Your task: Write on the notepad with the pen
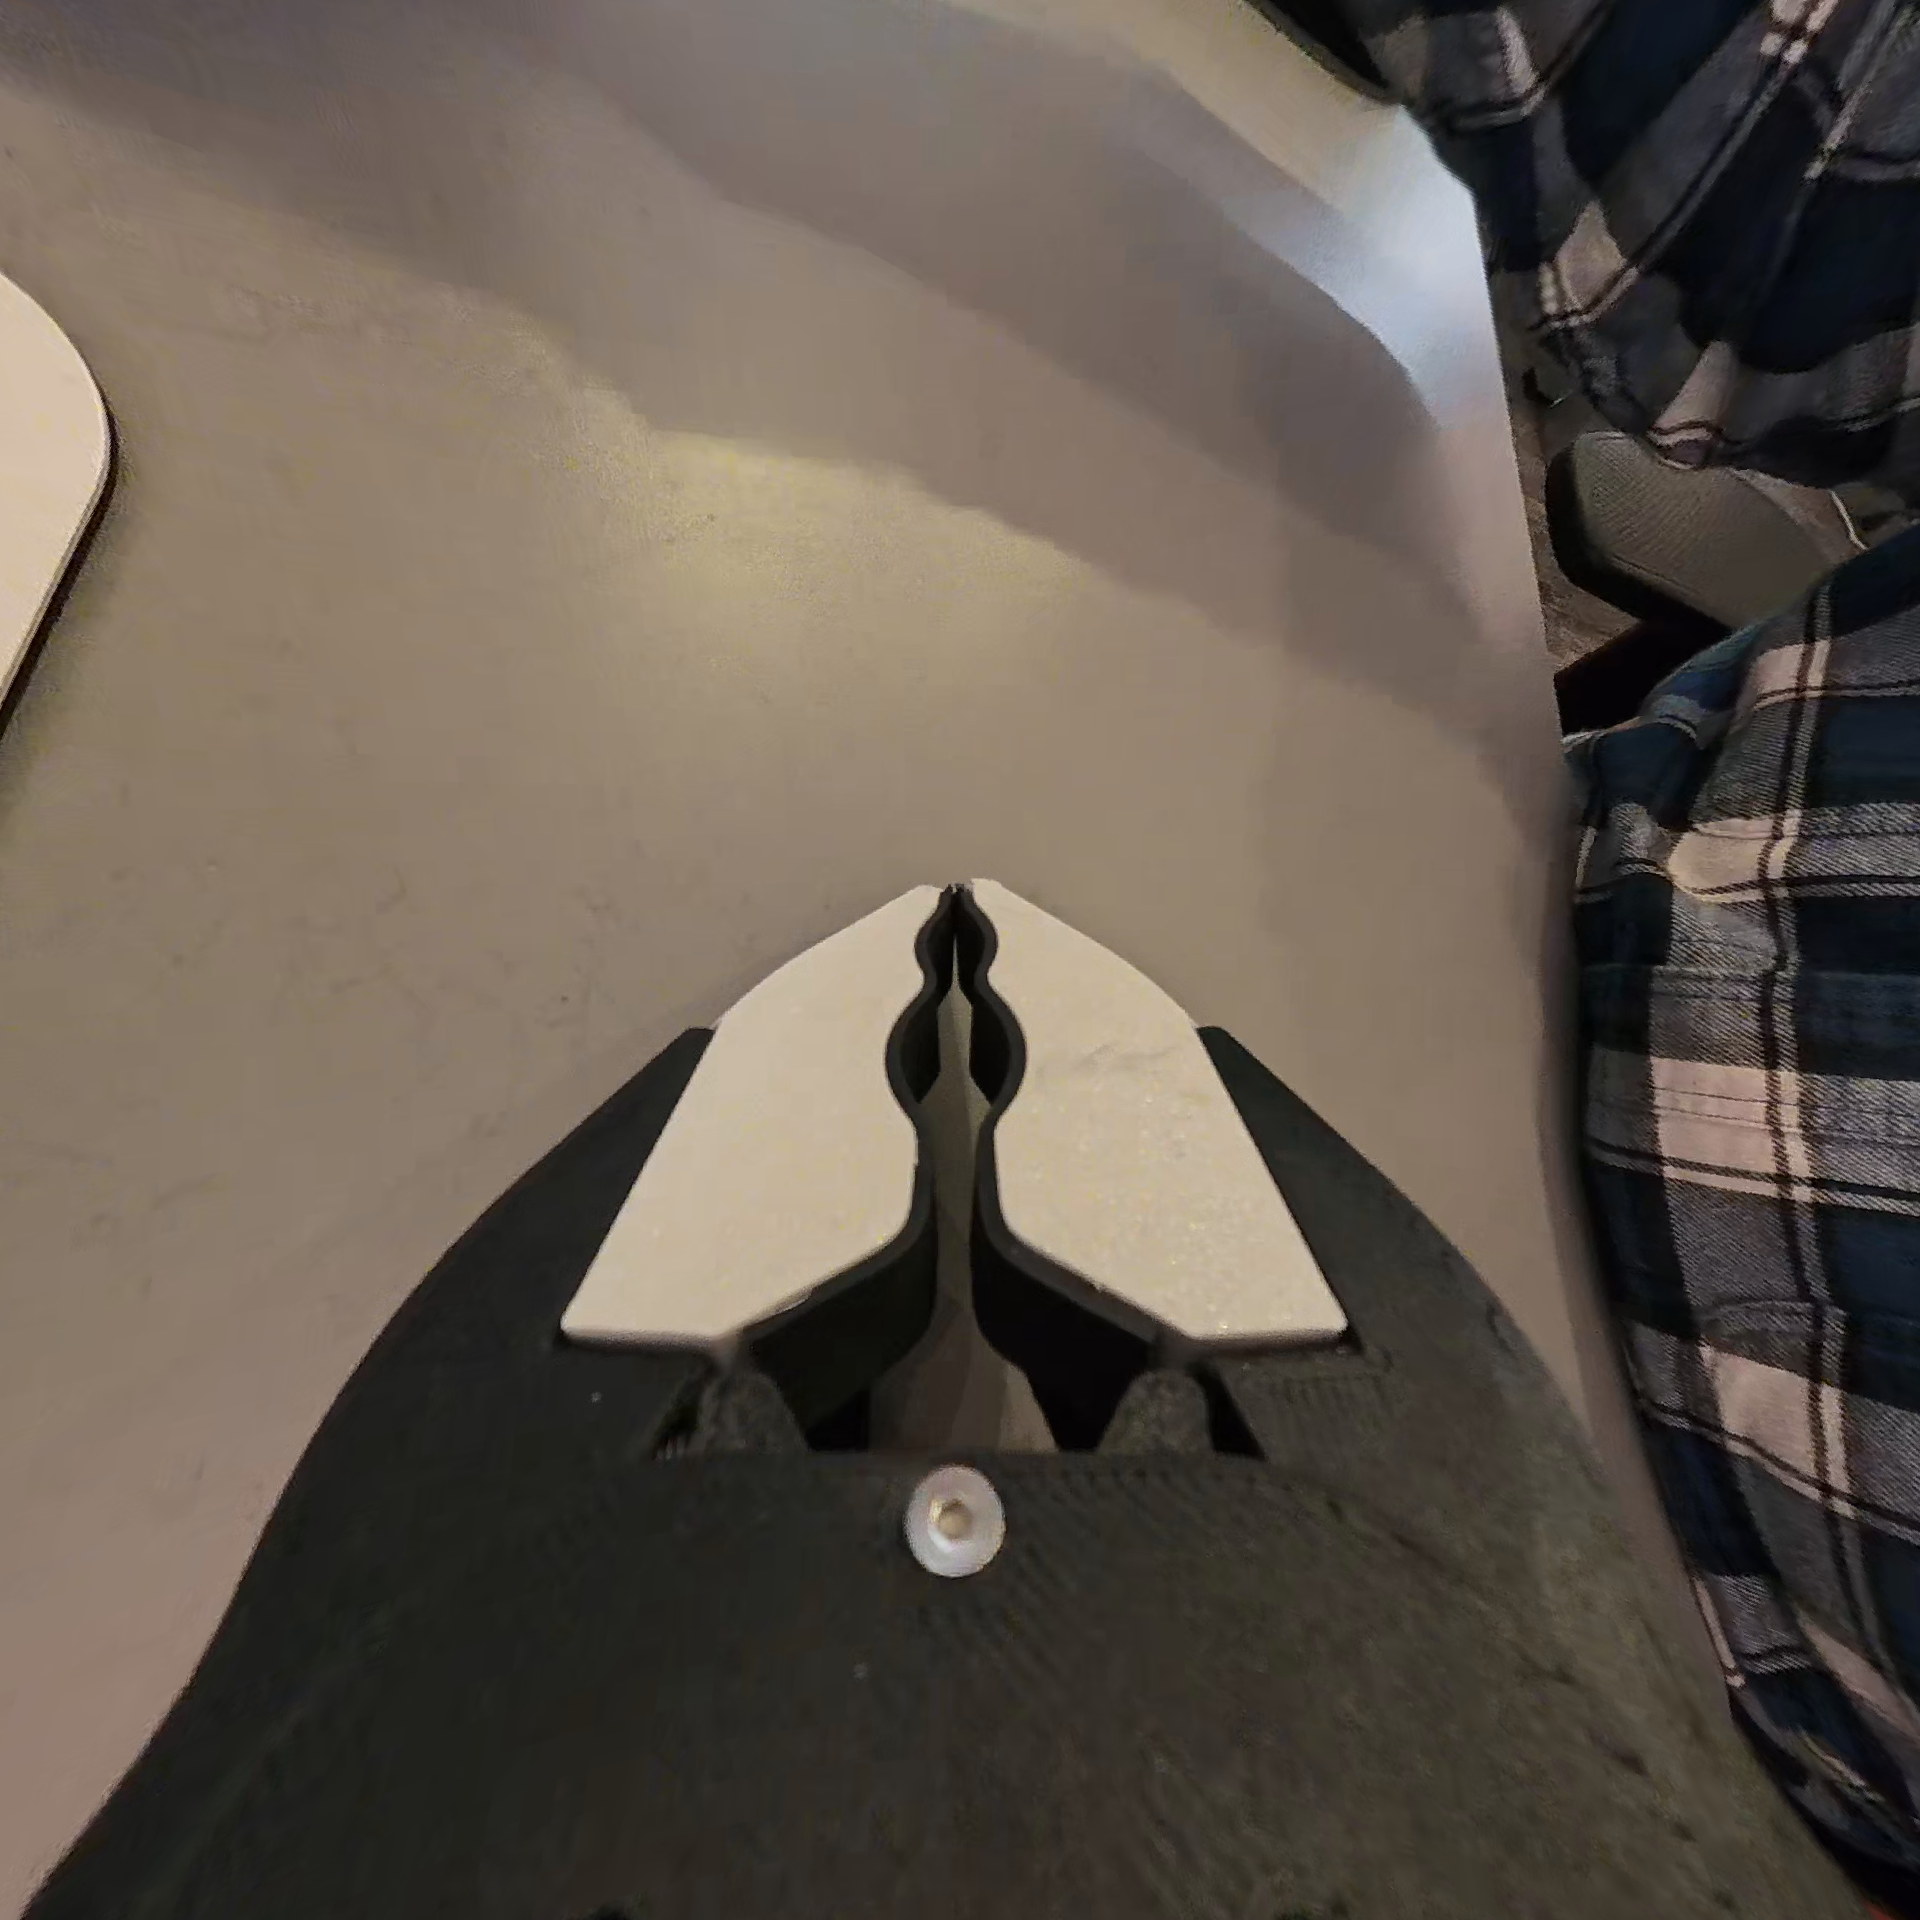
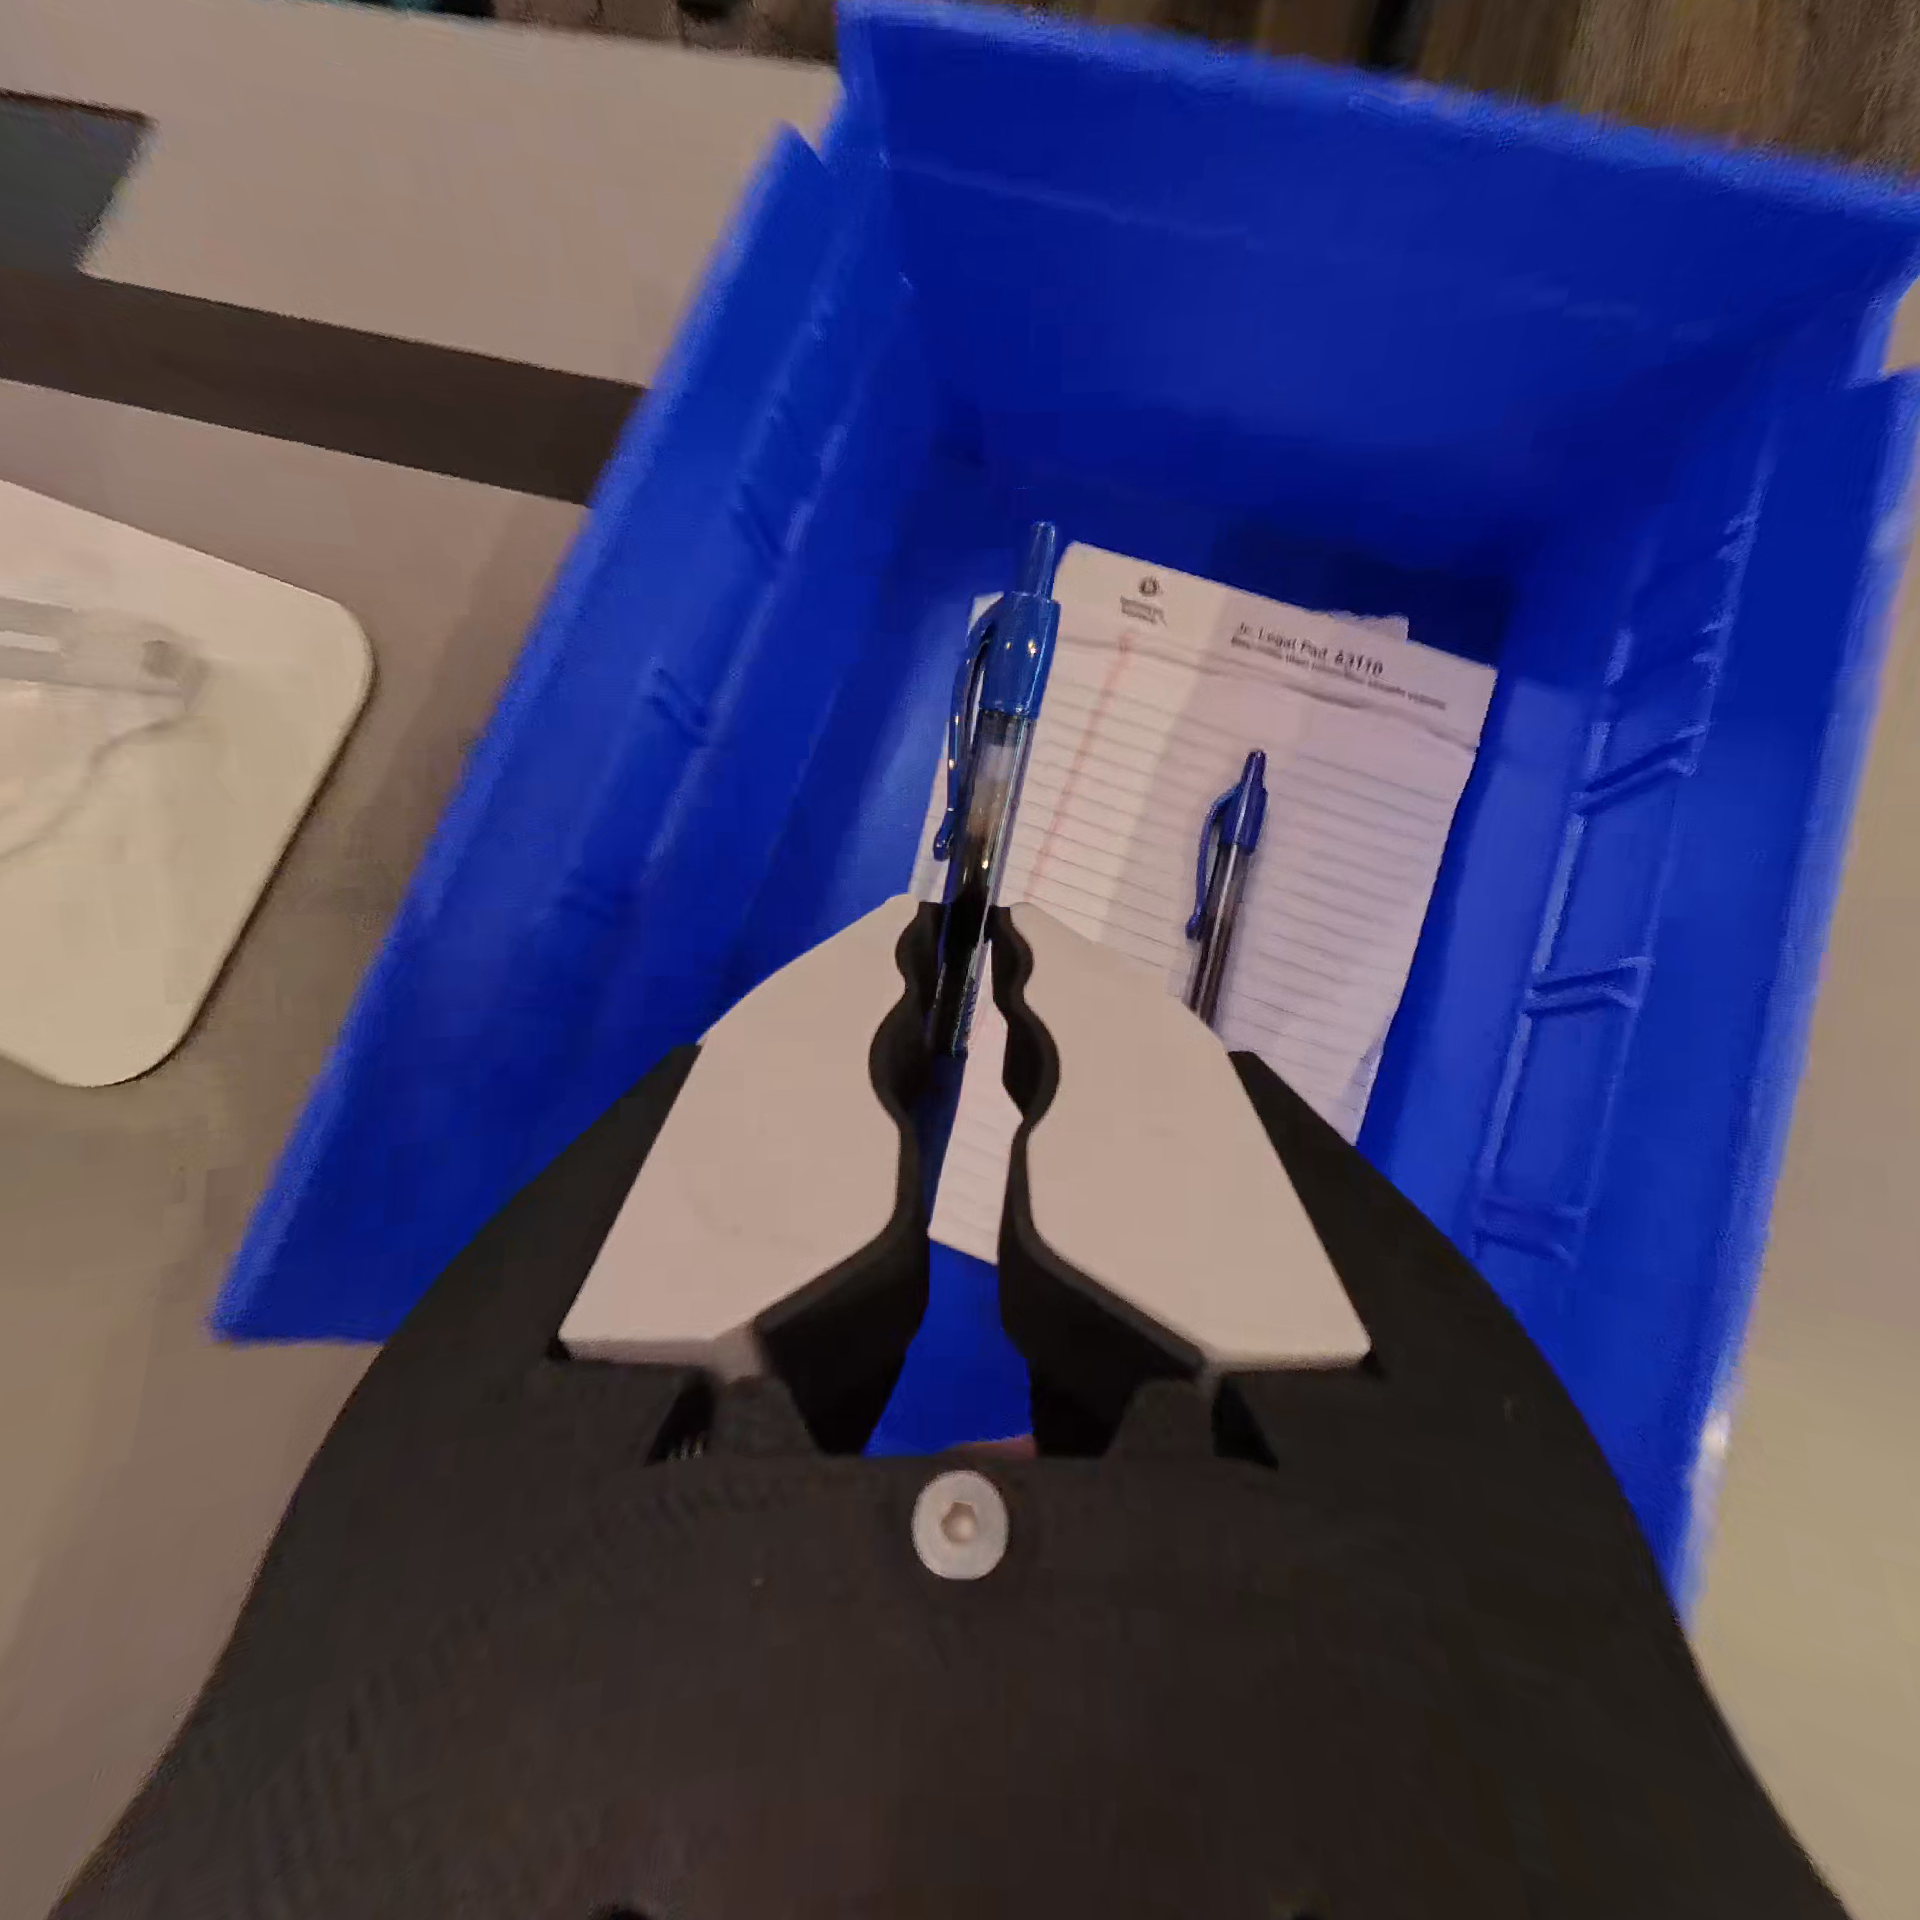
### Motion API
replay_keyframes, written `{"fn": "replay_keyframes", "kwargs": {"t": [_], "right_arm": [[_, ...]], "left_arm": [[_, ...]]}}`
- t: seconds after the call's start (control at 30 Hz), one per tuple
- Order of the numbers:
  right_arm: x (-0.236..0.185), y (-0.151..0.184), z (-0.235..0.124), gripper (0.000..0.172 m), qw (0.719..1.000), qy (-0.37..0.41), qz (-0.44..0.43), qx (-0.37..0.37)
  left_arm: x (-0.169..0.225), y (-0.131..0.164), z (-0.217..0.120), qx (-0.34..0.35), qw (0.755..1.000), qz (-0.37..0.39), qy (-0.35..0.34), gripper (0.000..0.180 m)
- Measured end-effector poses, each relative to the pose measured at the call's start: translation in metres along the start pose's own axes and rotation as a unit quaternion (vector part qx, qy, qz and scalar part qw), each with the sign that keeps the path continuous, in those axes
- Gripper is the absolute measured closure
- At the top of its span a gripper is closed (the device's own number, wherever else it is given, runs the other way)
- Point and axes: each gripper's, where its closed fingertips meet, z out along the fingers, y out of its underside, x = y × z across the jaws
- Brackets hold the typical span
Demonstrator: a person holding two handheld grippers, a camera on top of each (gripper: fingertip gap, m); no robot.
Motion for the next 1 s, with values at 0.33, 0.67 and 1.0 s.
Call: {"fn": "replay_keyframes", "kwargs": {"t": [0.33, 0.67, 1.0], "right_arm": [[0.026, 0.035, 0.052, 0.151, 0.993, 0.048, 0.031, -0.105], [0.001, 0.006, -0.046, 0.147, 0.996, 0.078, -0.043, -0.003], [0.045, 0.060, -0.108, 0.118, 0.989, 0.145, -0.022, -0.023]], "left_arm": [[0.001, 0.000, 0.000, -0.002, 1.000, -0.001, 0.005, 0.180], [0.001, 0.001, 0.000, -0.002, 1.000, 0.000, 0.005, 0.180], [0.001, 0.003, 0.000, 0.001, 0.999, 0.014, -0.029, 0.180]]}}
